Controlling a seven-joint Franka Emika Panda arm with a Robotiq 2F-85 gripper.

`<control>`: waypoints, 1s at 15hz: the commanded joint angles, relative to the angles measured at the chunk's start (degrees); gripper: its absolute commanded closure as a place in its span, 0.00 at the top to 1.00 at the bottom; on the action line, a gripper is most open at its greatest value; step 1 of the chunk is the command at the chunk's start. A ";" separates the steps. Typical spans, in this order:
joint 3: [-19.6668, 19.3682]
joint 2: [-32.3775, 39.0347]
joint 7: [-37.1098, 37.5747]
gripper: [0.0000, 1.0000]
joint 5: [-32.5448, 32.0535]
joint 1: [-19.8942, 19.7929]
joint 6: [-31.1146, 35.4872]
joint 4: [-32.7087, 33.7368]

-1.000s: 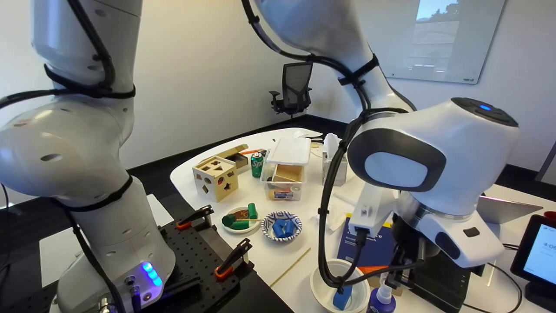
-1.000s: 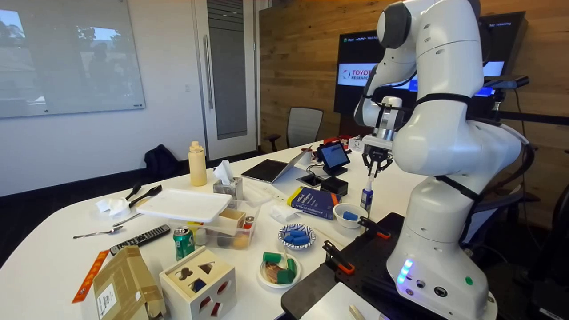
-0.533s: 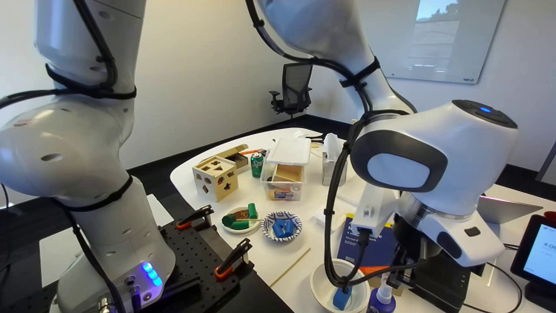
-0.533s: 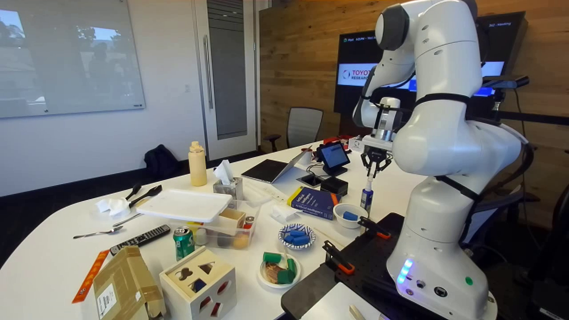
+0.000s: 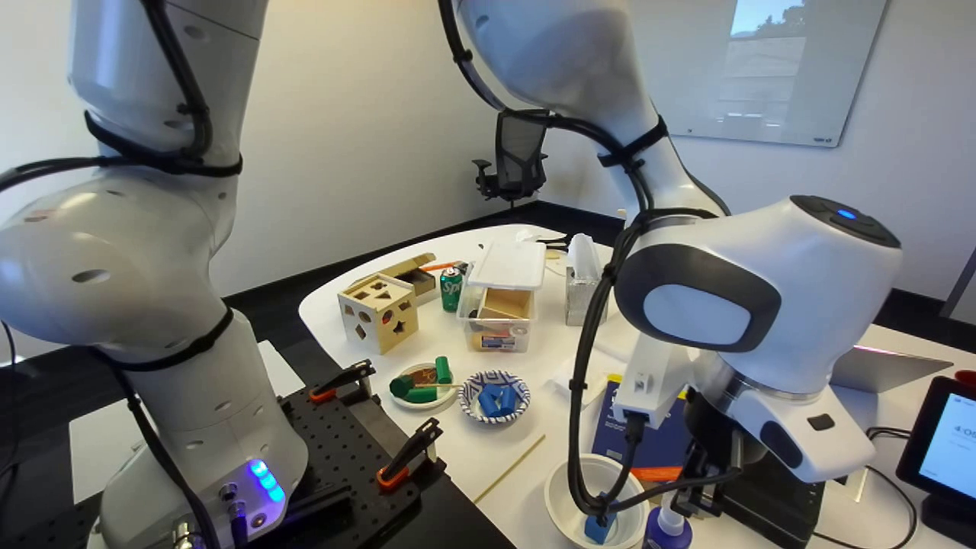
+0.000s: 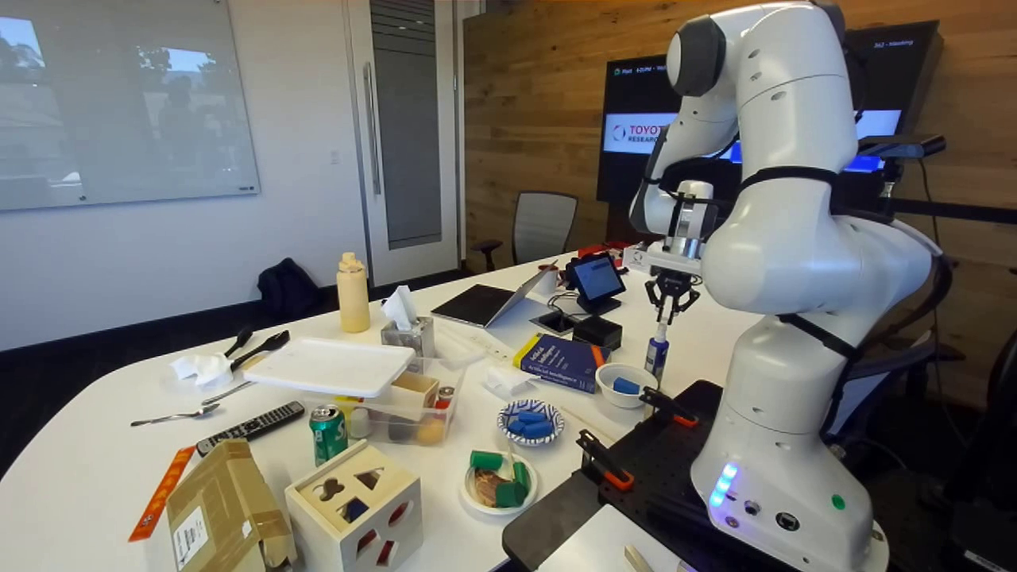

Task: Place the lid onto the bottle

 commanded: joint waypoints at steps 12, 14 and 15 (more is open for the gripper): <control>-0.17 -0.21 0.82 0.79 -1.06 -0.07 -2.83 1.00; -0.66 -3.05 0.75 0.95 -1.68 0.41 -3.61 -0.38; -1.40 -5.23 1.26 0.99 -2.85 1.21 -4.22 -1.44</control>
